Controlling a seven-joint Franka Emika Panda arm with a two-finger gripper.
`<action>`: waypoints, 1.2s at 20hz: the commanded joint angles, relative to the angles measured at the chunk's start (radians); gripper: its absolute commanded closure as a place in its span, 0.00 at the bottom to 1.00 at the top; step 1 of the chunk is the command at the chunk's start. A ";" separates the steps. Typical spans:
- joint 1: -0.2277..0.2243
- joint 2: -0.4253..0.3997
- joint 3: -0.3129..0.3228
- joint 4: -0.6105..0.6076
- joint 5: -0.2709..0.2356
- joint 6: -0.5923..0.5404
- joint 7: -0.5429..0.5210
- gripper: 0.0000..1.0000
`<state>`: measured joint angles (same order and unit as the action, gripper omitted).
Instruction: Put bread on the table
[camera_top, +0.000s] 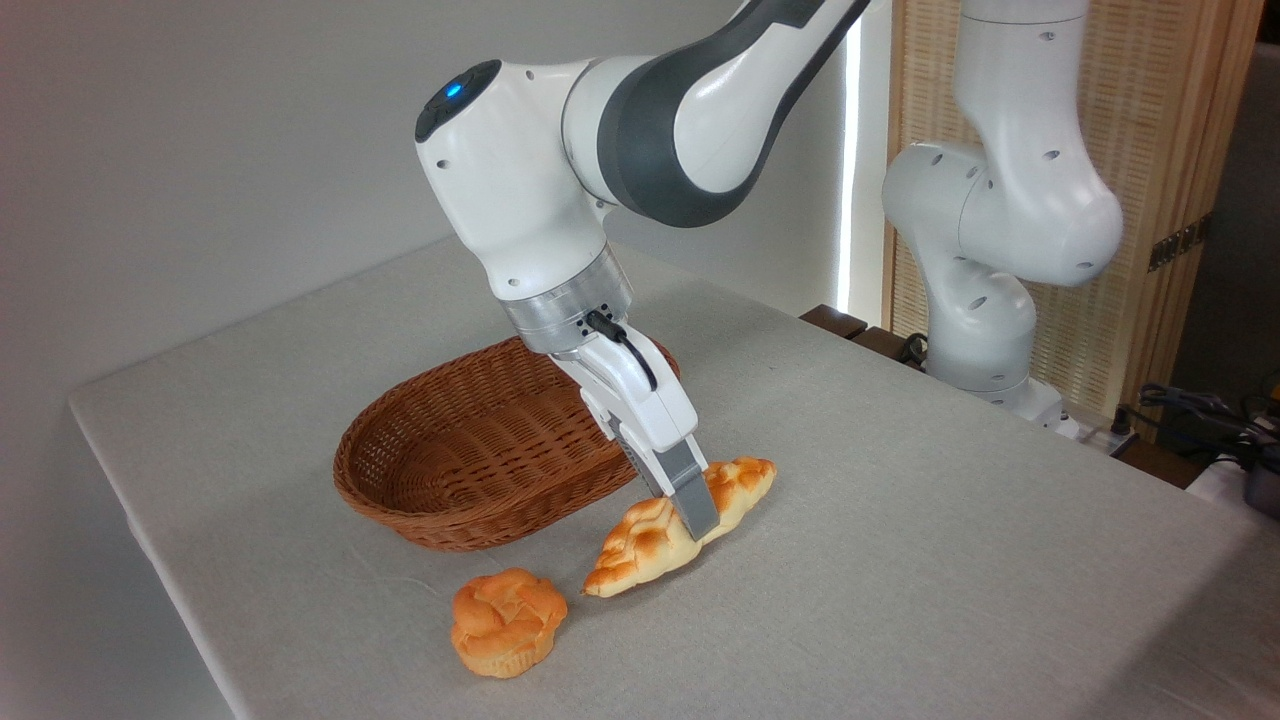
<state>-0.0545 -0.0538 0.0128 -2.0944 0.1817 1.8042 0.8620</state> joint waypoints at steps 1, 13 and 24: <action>-0.011 -0.014 0.015 -0.013 0.018 0.010 0.012 0.00; -0.002 -0.023 0.013 0.014 0.015 -0.005 0.011 0.00; 0.064 0.024 -0.005 0.471 -0.232 -0.189 -0.081 0.00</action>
<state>-0.0040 -0.0954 0.0186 -1.7391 -0.0220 1.6450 0.8521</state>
